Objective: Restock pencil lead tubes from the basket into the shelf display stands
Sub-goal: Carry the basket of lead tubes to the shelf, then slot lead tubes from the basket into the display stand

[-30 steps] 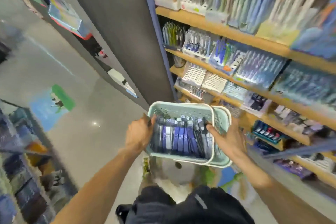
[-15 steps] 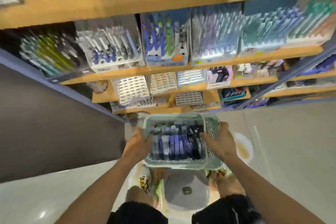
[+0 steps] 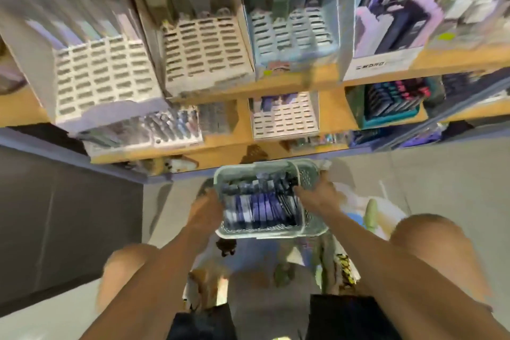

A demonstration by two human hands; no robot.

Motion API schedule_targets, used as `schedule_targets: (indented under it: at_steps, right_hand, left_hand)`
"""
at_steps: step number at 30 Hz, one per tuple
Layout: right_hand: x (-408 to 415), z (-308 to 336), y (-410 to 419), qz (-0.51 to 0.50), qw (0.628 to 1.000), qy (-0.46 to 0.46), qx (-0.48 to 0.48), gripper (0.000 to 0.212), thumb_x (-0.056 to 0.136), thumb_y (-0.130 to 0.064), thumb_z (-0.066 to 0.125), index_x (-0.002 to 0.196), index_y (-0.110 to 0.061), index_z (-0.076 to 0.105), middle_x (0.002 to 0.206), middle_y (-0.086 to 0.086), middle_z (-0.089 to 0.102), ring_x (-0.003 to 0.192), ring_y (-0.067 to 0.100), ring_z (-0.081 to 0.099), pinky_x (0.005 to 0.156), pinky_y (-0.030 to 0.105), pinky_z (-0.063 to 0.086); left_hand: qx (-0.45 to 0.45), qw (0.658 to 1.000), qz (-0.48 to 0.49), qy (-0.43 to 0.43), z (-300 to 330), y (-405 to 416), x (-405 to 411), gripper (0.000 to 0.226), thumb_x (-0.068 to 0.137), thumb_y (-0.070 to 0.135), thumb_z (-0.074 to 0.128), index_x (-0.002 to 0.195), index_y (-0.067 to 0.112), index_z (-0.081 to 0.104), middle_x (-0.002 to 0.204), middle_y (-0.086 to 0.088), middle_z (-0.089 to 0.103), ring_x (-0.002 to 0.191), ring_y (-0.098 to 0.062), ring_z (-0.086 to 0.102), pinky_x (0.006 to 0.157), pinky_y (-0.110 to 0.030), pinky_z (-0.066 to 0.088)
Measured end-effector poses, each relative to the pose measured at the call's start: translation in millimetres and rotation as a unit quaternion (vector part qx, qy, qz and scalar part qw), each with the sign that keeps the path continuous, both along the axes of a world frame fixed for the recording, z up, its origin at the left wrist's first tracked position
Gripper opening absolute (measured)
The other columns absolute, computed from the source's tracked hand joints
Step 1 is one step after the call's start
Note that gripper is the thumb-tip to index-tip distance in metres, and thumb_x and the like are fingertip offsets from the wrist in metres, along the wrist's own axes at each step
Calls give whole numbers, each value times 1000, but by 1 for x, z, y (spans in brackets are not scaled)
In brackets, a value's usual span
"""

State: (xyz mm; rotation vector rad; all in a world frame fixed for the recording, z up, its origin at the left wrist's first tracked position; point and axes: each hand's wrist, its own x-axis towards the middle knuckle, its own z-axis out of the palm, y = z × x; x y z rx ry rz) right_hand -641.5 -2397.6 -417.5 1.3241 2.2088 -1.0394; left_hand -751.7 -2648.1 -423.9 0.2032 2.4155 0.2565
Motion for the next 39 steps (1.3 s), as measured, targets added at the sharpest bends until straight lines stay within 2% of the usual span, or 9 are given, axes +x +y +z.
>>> schedule_targets:
  at_steps: [7,11,15,19,22,25,30,35,39]
  right_hand:
    - [-20,-110,20,-29,999,24,-15,88,86,-45,76,151,-9,28,142,19,51,128,39,52,99,39,47]
    - [-39,-141,24,-20,999,27,-10,90,85,-53,74,151,-12,28,141,19,50,127,39,53,104,44,48]
    - [-33,-146,23,-26,999,36,-12,88,82,-54,77,144,-9,34,135,19,57,123,37,56,101,46,51]
    - [-42,-127,31,20,999,29,29,94,84,-65,70,149,-8,32,130,19,62,119,38,62,94,42,55]
    - [-38,-119,26,39,992,57,107,75,89,-55,69,140,-9,41,131,20,57,118,39,58,96,45,54]
    - [-26,-115,9,82,975,83,191,46,94,-37,63,127,-6,55,124,19,60,114,38,59,93,44,54]
    - [-15,-99,-24,70,997,-3,21,38,99,-26,61,130,-5,55,129,16,65,117,33,63,90,34,51]
    - [-8,-72,-61,72,990,111,57,27,94,-15,62,120,-8,62,117,16,71,109,35,67,83,33,51]
    - [-17,-59,-109,174,964,197,-49,36,90,-2,60,124,-14,63,112,8,71,104,27,66,82,21,50]
  left_hand:
    - [-75,993,-89,28,-102,27,-17,41,112,23,36,145,-1,35,135,-14,61,121,-29,64,95,-34,49]
    - [-39,999,-13,27,-140,31,-25,39,111,16,31,144,-5,37,135,-22,59,122,-37,61,99,-41,48]
    - [-15,999,34,18,-141,26,-10,32,110,14,28,133,-2,43,128,-25,62,117,-42,62,99,-47,47]
    - [-32,999,-2,25,-140,21,-19,24,105,14,44,125,3,52,124,-19,67,113,-35,66,96,-43,54]
    - [-45,997,-12,57,-140,23,-15,31,103,15,47,130,3,56,125,-18,66,117,-34,64,96,-40,55]
    - [-3,996,-20,89,-132,30,-3,49,104,19,50,150,6,41,142,-20,52,133,-35,50,106,-44,50]
    - [67,991,-65,92,-106,40,16,53,105,31,52,155,17,39,149,-20,50,135,-36,50,109,-44,46]
    - [177,980,-29,82,-86,31,40,51,109,32,44,159,30,35,148,-17,52,128,-35,58,103,-37,46]
    - [242,965,84,50,-78,30,46,48,109,41,41,156,40,33,138,-13,63,116,-36,64,99,-44,53]
